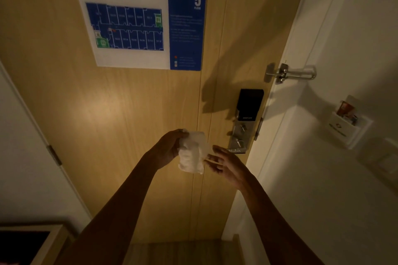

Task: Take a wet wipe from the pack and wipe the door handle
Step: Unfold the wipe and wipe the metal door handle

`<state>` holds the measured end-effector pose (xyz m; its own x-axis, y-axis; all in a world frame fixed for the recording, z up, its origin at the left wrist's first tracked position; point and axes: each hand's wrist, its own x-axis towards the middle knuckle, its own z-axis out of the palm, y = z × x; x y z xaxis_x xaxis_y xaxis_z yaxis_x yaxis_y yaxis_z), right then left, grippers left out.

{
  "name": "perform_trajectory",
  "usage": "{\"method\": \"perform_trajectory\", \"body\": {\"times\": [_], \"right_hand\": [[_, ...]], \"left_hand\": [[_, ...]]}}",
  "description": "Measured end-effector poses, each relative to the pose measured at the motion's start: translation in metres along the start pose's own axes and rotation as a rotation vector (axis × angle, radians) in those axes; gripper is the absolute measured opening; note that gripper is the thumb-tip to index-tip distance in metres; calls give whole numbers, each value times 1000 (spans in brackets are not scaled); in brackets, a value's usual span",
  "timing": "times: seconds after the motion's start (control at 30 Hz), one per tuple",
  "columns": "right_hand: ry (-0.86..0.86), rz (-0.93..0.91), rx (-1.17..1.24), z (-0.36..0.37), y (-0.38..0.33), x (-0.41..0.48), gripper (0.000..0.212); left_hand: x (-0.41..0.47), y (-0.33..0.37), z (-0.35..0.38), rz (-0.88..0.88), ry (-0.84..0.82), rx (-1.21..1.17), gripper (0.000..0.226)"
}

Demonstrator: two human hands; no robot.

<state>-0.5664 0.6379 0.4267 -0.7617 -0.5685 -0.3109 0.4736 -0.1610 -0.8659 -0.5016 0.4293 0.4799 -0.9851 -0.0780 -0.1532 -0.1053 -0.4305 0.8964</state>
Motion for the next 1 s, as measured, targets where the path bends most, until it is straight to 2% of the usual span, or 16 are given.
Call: {"method": "perform_trajectory", "body": {"times": [0.07,0.23,0.37,0.43,0.5,0.6,0.8,0.93,1.0], "right_hand": [[-17,11,15,-3,3,0,31],[-61,-27,-9,-6,6,3,64],[9,-73,88,-5,0,4,78],[37,-100,61,-7,-4,4,82],[28,-112,-1,-10,-8,3,80],[-11,-111,49,-15,-14,1,74],[21,-174,15,-36,-37,-6,56],[123,-260,-182,-57,-59,-8,46],[173,-281,-280,-67,-66,-8,39]], "left_hand": [[2,-3,-1,2,-17,-32,9],[6,-6,5,14,-49,-41,10],[9,-11,13,7,-22,-41,9],[9,-14,18,12,-14,-59,8],[9,-17,23,24,-35,-90,7],[10,-21,32,48,-69,-121,9],[10,-26,54,50,46,-54,24],[12,-32,62,56,325,333,28],[13,-35,65,72,421,385,27]]}}
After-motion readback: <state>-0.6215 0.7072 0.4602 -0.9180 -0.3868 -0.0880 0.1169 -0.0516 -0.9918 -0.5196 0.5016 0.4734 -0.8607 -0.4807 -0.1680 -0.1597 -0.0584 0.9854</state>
